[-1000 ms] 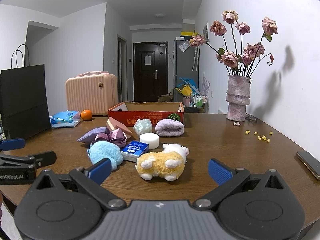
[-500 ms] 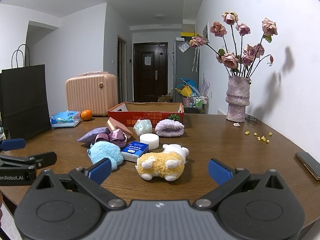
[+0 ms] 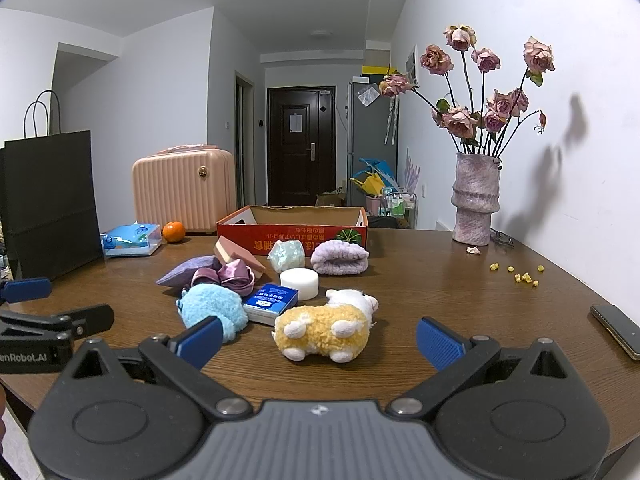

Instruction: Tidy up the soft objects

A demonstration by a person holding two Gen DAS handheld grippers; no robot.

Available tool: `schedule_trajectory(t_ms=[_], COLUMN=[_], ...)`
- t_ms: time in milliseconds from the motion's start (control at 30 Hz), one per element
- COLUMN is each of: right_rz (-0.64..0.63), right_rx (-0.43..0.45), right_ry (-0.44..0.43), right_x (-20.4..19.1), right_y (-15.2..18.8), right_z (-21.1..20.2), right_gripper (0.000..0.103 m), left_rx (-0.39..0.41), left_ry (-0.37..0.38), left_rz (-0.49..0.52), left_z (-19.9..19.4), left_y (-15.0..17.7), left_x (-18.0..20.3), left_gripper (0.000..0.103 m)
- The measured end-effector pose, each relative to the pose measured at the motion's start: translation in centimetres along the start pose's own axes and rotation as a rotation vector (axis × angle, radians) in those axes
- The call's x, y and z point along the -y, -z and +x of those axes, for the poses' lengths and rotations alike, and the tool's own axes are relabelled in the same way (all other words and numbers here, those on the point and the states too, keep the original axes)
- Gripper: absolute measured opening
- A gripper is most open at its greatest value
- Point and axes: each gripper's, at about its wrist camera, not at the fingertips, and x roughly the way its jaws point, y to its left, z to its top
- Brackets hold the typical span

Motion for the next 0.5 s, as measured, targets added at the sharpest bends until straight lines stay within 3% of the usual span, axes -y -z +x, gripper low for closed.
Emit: schedule_trajectory(t_ms=[500], right_rz=[0.0], right_rx=[0.002], right_ry=[0.0], right_x=[0.01], right_y=[0.05], right_z=[-0.01], right_gripper=[0.103], left_rx=[0.0], left_ry=[0.0], left_rz=[0.0], left_z=[-0.09], left_y=[-0.01], left_x=[0.05], left_gripper=[0.103])
